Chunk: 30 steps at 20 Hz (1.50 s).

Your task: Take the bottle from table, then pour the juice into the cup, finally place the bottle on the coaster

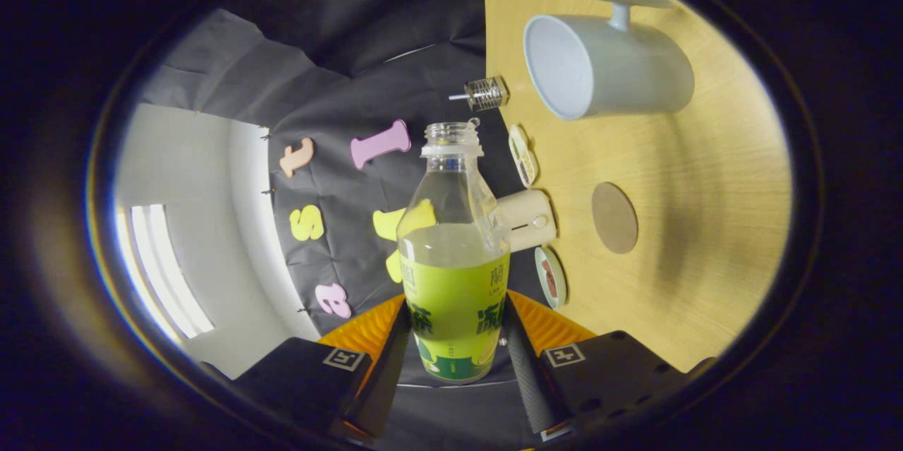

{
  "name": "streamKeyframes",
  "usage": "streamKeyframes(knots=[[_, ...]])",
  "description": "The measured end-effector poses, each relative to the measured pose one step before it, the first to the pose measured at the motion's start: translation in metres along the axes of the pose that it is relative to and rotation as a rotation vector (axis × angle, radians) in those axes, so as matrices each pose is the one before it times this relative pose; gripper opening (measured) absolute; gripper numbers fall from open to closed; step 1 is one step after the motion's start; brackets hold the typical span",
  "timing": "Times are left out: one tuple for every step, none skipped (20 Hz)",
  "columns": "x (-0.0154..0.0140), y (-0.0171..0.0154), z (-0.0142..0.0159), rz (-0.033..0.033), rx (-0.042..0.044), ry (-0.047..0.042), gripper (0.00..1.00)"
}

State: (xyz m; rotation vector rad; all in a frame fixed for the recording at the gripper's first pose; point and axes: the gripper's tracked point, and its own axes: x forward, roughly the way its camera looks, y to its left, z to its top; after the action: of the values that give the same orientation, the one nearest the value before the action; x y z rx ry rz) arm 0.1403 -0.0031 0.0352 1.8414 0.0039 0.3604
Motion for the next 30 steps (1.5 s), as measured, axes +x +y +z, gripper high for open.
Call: streamKeyframes(knots=[[0.00129, 0.00389, 0.00194, 0.00393, 0.00811, -0.00365, 0.77], [0.00179, 0.00002, 0.00068, -0.00134, 0.00435, -0.00117, 0.77], [-0.0006, -0.00173, 0.0004, -0.00415, 0.0028, -0.00321, 0.77], [0.001, 0.00065, 0.00141, 0.0006, 0.00478, -0.00273, 0.77], [-0.00015, 0.00222, -0.00046, 0.0015, 0.00695, -0.0004, 0.77], [0.0003, 0.00077, 0.00063, 0.00107, 0.00796, -0.00109, 0.77], [0.00027, 0.00088, 0.00027, 0.00127, 0.00672, -0.00029, 0.77], [0.00038, 0.00018, -0.00007, -0.00148, 0.00615, -0.00165, 0.77], [0.00038, 0.00089, 0.00079, 0.00034, 0.00734, -0.00225, 0.77], [0.00042, 0.00093, 0.00122, 0.0003, 0.00784, -0.00229, 0.77], [0.00094, 0.00066, -0.00022, 0.00108, 0.00644, -0.00028, 0.77], [0.00057, 0.00082, 0.00067, 0.00156, 0.00433, -0.00059, 0.77], [0.00035, -0.00011, -0.00139, 0.00126, 0.00173, -0.00017, 0.77], [0.00059, 0.0005, -0.00043, 0.00007, 0.00274, 0.00104, 0.77], [-0.0013, 0.00079, 0.00055, 0.00202, 0.0085, -0.00066, 0.77], [0.00001, 0.00132, 0.00038, 0.00319, 0.01095, -0.00305, 0.77], [0.00173, 0.00226, -0.00003, 0.00183, 0.01011, -0.00289, 0.77], [0.001, 0.00094, -0.00028, 0.00104, 0.00622, -0.00156, 0.77], [-0.0002, 0.00047, 0.00002, 0.00075, 0.00375, -0.00225, 0.77], [0.00034, 0.0004, 0.00031, 0.0022, 0.00327, -0.00023, 0.77], [-0.00008, 0.00045, -0.00008, 0.00371, 0.00485, -0.00111, 0.77], [0.00072, 0.00092, 0.00058, 0.00463, 0.00642, -0.00088, 0.77], [-0.00005, 0.00111, 0.00012, 0.00654, 0.00652, -0.0014, 0.77], [0.00052, 0.00087, 0.00046, 0.00691, 0.00727, -0.0033, 0.77], [0.00057, 0.00124, -0.00037, 0.00599, 0.01011, 0.00084, 0.77], [0.00045, 0.00036, 0.00042, 0.0003, 0.00985, 0.00015, 0.77], [0.00052, 0.00248, -0.00078, 0.00291, 0.0076, 0.0021, 0.77], [-0.00121, 0.00069, 0.00042, 0.00389, 0.00522, 0.00182, 0.77], [-0.00037, 0.00066, 0.00022, 0.00234, 0.00443, 0.00187, 0.77], [-0.00015, 0.00064, -0.00005, 0.00337, 0.00376, 0.00104, 0.77]])
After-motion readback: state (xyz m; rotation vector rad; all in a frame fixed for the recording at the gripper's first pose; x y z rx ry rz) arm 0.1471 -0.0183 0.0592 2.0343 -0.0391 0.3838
